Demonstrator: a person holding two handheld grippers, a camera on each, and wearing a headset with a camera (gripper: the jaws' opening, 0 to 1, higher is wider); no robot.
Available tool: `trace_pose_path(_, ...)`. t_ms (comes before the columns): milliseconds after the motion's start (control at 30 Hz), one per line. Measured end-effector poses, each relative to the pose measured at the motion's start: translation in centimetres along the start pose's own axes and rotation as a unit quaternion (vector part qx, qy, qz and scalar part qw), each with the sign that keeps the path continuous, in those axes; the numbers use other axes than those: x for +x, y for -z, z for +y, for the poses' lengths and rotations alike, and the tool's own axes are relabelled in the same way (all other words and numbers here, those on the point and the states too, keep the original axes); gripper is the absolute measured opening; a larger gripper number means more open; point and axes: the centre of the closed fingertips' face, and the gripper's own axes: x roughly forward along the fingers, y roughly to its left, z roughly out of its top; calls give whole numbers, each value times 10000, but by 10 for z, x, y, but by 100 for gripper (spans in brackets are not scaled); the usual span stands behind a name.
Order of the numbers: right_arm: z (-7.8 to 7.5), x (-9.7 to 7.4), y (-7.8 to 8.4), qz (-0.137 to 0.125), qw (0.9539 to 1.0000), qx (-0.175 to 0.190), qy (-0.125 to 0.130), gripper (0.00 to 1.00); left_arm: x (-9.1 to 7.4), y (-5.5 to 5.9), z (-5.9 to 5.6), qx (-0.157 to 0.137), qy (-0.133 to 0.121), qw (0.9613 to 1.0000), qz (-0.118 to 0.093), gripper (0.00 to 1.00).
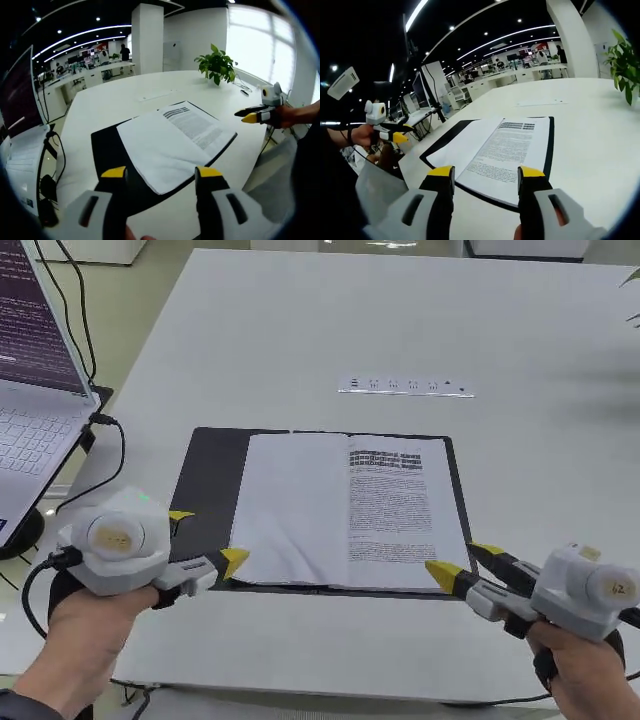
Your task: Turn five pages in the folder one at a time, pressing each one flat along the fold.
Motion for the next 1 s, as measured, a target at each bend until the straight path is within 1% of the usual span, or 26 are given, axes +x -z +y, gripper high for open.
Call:
trace_pose_path(67,1,-4,2,0,10000,-14,34,51,-4,5,0,-178,-66,9998,-17,57)
trace_pose_path(133,2,-8,5,28,9999,-8,103,55,-8,7,-1,-386,-106,9991,-144,59)
trace_pose_path(233,5,-14,7,-36,9999,110,118,59,-14,11,-5,-463,-144,9986,-191,62)
trace_pose_path(267,7,-16,9,-29,9999,118,111,59,-15,14,-6,-497,-164,9985,-173,64)
trace_pose_path(300,8,-17,11,2,9999,102,113,60,-16,16,-7,-516,-172,9984,-164,65)
trace_pose_path(333,9,-18,16,88,9999,86,119,61,-18,19,-7,-558,-205,9981,-174,66)
trace_pose_path(400,11,-22,20,136,9997,130,123,64,-19,25,-6,-707,-243,9970,-179,66)
trace_pose_path(500,12,-26,20,69,9996,235,146,65,-20,32,-3,-795,-286,9963,-165,66)
trace_pose_path(600,14,-27,19,68,9996,214,161,65,-22,33,-3,-857,-307,9957,-175,66)
trace_pose_path(633,14,-27,20,88,9996,191,168,65,-21,33,-2,-882,-316,9954,-181,66)
trace_pose_path(800,16,-27,21,157,9997,152,142,64,-23,33,-3,-931,-334,9949,-191,66)
trace_pose_path(867,17,-28,22,198,9996,129,133,64,-23,31,-2,-935,-340,9948,-205,66)
trace_pose_path(1000,15,-29,21,179,9996,165,145,64,-24,28,-2,-969,-358,9943,-247,66)
